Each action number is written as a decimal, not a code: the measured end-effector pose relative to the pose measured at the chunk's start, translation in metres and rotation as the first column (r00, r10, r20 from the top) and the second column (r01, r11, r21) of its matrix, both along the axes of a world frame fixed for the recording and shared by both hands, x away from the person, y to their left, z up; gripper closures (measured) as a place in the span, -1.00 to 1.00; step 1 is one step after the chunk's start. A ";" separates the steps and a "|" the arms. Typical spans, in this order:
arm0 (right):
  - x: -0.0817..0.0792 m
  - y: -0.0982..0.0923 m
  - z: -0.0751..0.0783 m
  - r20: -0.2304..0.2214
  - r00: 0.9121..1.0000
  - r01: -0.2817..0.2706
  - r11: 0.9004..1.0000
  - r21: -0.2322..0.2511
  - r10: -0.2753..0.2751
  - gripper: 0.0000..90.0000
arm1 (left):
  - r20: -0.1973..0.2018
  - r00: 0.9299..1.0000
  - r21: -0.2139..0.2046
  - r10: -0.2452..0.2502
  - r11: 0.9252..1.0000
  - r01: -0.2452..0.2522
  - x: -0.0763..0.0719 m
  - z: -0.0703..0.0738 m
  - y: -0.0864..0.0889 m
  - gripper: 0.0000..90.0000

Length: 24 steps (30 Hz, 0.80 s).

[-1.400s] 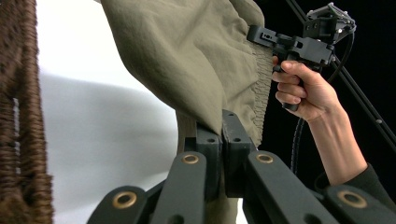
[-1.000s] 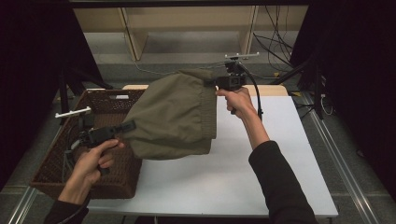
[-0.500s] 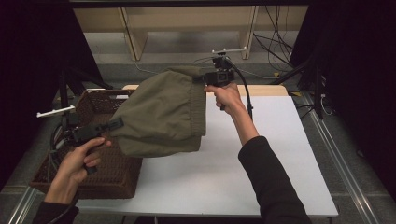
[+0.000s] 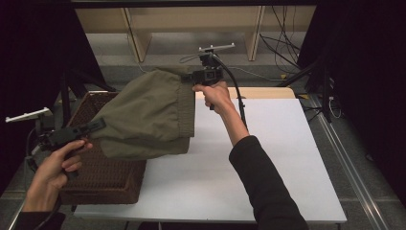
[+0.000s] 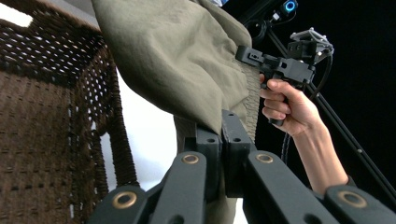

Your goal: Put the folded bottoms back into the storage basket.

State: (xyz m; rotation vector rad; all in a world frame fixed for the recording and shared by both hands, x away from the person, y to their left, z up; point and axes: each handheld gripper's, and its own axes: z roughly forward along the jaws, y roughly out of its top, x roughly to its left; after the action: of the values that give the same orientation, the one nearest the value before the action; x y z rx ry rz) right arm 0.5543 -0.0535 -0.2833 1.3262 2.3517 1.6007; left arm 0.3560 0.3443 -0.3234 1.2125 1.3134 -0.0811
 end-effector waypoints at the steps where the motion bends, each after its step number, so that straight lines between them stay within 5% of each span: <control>1: 0.000 0.003 0.000 0.005 1.000 -0.003 1.000 -0.003 0.003 0.87 | 0.002 1.000 -0.003 0.003 1.000 -0.003 -0.001 0.001 0.003 0.95; 24: -0.003 0.069 -0.001 -0.004 0.999 -0.040 0.999 -0.008 0.040 0.86 | 0.013 0.998 -0.016 0.062 0.998 -0.062 -0.014 0.000 0.062 0.95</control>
State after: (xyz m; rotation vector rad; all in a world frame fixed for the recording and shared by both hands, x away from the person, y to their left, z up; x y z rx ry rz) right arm 0.5509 0.0159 -0.2842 1.2902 2.4001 1.5981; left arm 0.3417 0.4058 -0.3239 1.1561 1.3352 -0.0385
